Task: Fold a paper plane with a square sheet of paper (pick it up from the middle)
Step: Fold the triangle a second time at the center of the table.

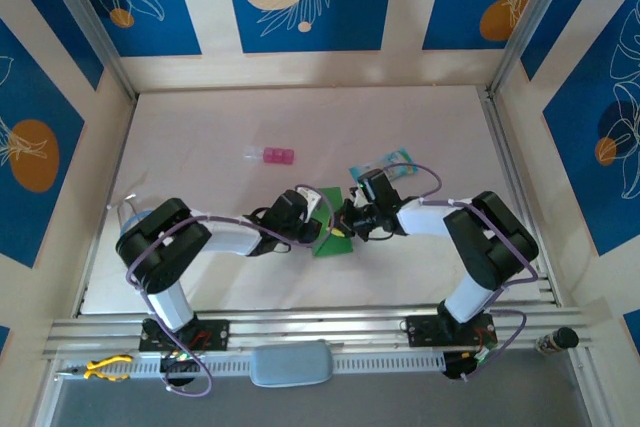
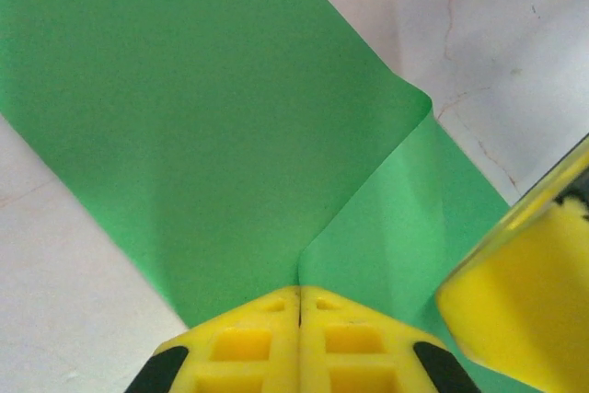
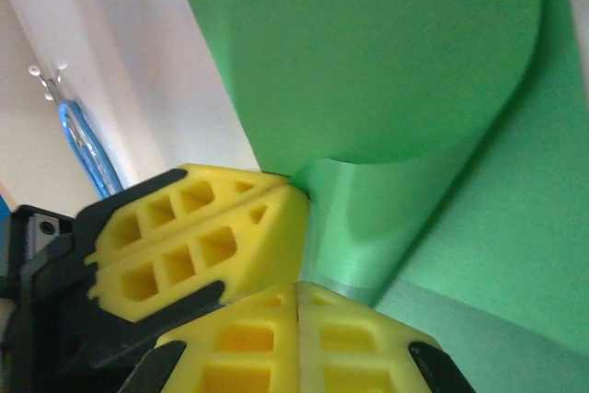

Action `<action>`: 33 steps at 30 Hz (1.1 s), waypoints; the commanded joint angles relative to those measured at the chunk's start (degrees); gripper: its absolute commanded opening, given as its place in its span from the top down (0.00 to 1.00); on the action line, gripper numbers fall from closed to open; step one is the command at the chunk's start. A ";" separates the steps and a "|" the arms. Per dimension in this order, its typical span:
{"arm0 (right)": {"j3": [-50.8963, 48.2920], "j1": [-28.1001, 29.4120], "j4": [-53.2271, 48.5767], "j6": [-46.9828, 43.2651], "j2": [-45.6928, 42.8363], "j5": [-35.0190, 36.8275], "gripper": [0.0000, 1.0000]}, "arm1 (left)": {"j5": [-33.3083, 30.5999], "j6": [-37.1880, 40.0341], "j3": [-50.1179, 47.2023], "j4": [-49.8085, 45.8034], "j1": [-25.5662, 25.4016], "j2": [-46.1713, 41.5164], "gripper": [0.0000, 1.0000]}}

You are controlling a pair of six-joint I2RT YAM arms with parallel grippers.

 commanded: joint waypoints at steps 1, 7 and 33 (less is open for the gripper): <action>1.67 0.42 1.51 0.77 1.48 -1.30 1.00 | 0.18 0.92 -0.48 -3.80 -0.41 0.00 0.98; 2.04 0.51 0.83 0.85 3.20 -0.29 1.00 | 0.24 1.35 -0.39 -3.81 -0.41 -0.06 0.98; 1.96 -1.69 -2.96 -0.96 0.52 2.25 0.99 | 0.15 2.49 0.62 -5.91 -0.42 0.69 0.98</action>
